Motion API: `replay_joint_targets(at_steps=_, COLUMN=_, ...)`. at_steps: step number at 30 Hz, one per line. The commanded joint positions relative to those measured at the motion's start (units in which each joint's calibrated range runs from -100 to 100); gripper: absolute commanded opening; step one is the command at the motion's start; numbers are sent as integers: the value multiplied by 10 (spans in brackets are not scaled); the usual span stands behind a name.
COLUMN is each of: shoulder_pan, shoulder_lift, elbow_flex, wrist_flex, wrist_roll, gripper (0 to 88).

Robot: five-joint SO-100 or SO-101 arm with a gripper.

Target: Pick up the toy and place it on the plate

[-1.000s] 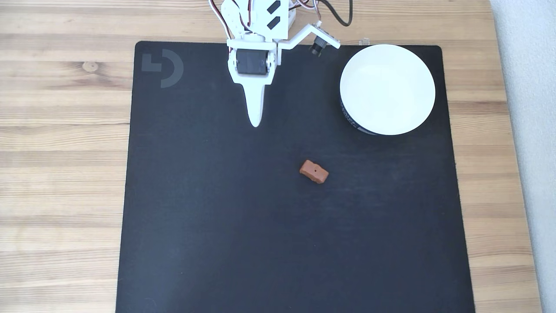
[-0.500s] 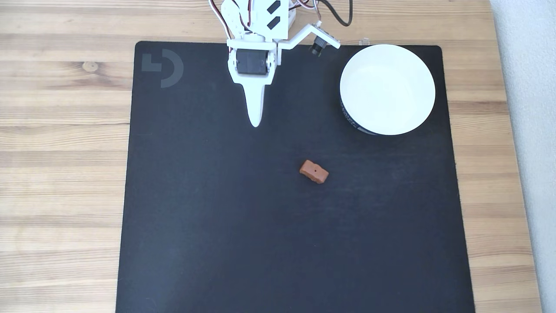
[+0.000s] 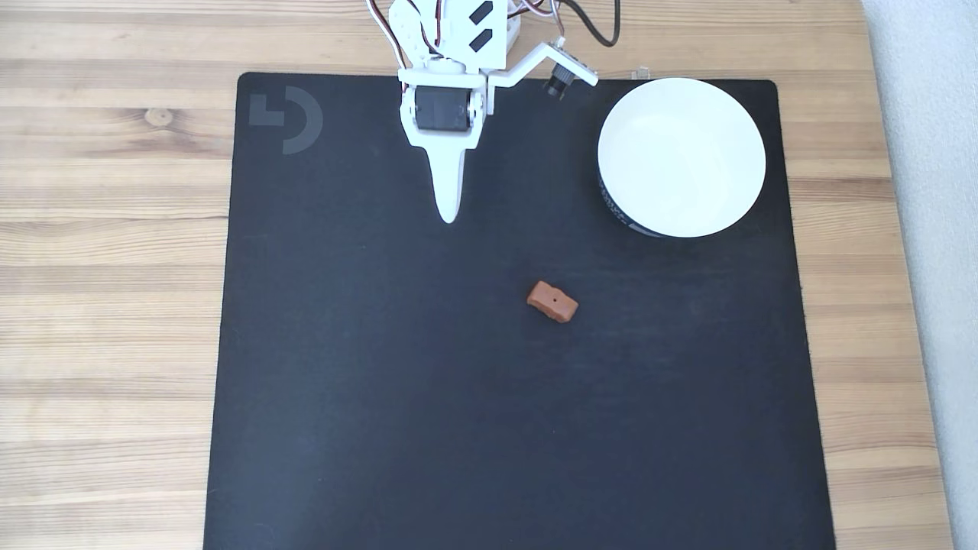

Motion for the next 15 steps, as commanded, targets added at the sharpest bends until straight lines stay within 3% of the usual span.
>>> replay_joint_targets(at_steps=1, shoulder_pan=-4, shoulder_lift=-5, elbow_flex=2, wrist_flex=0, wrist_roll=-2, gripper=22)
replay_joint_targets(at_steps=6, shoulder_pan=-5, shoulder_lift=25, elbow_flex=-31, wrist_flex=1, wrist_roll=-3, gripper=22)
replay_joint_targets(at_steps=15, shoulder_pan=-38, shoulder_lift=264, elbow_flex=-253, wrist_flex=-21, wrist_roll=-13, gripper=22)
